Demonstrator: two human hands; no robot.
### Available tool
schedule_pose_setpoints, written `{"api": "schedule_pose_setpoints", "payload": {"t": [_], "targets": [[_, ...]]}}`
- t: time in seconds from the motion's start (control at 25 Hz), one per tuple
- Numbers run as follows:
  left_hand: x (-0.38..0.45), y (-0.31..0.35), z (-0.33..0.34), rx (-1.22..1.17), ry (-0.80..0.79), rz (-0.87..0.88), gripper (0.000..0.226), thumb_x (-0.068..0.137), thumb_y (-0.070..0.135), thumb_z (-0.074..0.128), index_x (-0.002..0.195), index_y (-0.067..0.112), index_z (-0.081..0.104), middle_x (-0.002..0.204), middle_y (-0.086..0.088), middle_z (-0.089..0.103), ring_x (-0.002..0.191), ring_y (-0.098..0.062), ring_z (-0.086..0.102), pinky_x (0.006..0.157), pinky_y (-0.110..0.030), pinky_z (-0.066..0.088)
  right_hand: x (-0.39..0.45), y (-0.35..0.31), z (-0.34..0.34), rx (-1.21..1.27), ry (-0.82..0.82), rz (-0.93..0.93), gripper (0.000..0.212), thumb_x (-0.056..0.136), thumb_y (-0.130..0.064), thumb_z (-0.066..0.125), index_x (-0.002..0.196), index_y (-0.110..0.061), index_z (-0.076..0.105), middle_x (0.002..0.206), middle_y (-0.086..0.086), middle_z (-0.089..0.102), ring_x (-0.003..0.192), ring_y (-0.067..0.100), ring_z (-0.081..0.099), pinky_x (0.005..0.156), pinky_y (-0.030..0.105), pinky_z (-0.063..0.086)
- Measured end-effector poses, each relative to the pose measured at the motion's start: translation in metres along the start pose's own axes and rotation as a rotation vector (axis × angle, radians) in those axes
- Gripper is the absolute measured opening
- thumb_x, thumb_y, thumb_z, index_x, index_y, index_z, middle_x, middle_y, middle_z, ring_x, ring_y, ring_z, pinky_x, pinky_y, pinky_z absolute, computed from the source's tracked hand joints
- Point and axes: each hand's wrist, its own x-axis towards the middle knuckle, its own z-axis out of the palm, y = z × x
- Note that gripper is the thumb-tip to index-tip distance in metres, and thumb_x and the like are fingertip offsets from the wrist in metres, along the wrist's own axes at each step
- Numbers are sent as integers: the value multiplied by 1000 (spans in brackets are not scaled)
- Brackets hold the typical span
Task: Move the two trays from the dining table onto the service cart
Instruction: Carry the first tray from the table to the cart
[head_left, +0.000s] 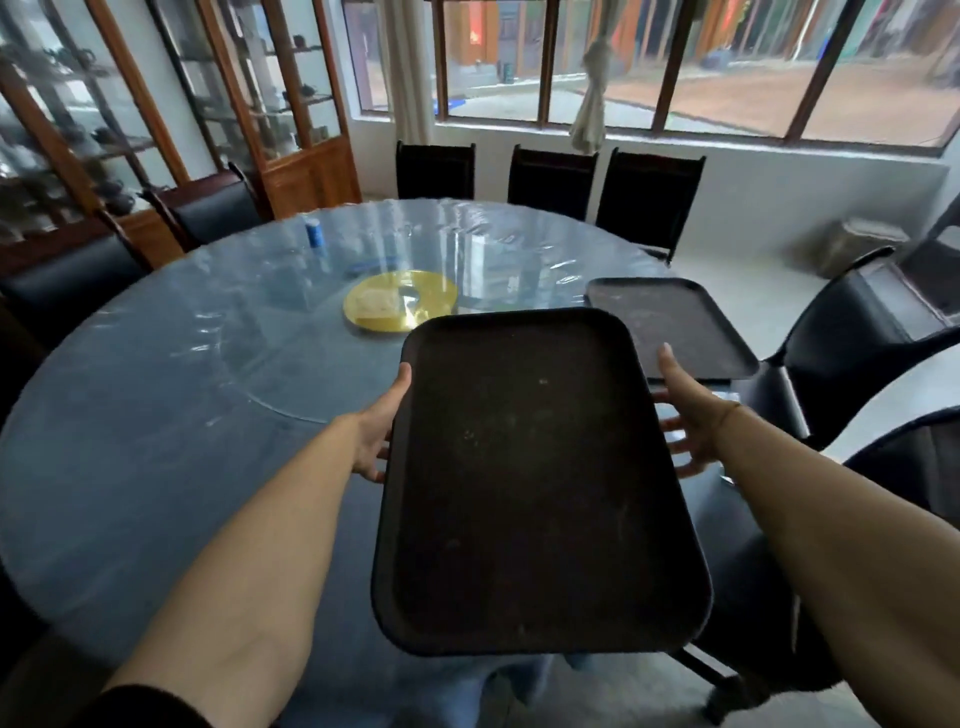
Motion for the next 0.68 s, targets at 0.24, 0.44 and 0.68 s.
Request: {"api": "schedule_pose_setpoints", "payload": {"t": [0.24,0.44,0.68], "targets": [[-12,56,142,150,-140,56,107,59,102,24,114,23,69,104,-4,62,102,-21,55,76,-37,45,-33,63,-138,186,149,11,96,69,-96,24,107,-20,67,102,9,61,87,28,56,76,40,46],[-29,98,279,262,-247,125,93,67,98,23,99,24,69,90,-3,60,90,-19,55,75,-36,44,-75,118,-260,356,289,10,82,79,-89,23,90,-18,62,87,8,52,67,20,45,61,28,36],[-48,143,445,445,-411,184,102,66,99,23,121,24,66,122,-3,63,110,-21,55,82,-38,45,-131,202,-377,497,472,82,91,68,-96,25,113,-27,63,109,5,60,96,28,55,81,43,43]]}}
